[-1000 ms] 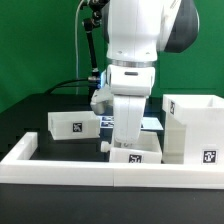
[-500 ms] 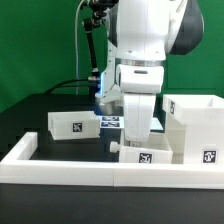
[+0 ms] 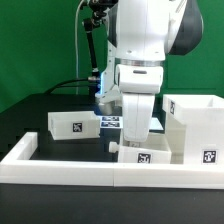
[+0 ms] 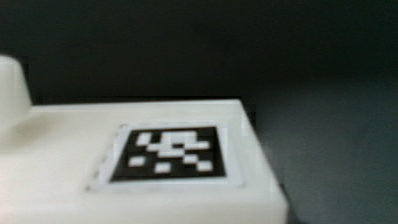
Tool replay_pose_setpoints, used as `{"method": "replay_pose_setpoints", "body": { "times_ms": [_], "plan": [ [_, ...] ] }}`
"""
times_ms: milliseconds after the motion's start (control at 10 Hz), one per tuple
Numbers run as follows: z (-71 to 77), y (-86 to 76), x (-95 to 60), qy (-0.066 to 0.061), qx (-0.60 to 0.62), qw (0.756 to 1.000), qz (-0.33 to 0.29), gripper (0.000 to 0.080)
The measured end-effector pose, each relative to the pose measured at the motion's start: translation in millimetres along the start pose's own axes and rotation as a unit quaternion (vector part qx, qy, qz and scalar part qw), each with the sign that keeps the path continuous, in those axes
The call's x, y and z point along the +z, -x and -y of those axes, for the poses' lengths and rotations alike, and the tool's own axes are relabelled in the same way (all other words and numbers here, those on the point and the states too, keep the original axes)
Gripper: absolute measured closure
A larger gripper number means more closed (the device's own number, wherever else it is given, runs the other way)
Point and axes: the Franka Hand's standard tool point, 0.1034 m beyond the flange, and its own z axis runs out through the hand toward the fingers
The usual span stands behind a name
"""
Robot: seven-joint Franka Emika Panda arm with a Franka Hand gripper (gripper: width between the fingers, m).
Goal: Assemble drawer
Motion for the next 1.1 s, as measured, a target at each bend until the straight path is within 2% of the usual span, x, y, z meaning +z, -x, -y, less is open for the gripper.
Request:
{"method": "replay_pose_setpoints", "body": {
  "times_ms": [400,700,1100],
  "plan": [
    [0.2,9.6,0.8,-0.003,0.001,1.0,-0.002,0.0758],
    [0.6,34.1,2.5,-0.004,-0.006,0.999,-0.038,0.0758],
    [-0.1,18.8,2.3,-0.004,-0.017,0.999,-0.039,0.0758]
  ]
}}
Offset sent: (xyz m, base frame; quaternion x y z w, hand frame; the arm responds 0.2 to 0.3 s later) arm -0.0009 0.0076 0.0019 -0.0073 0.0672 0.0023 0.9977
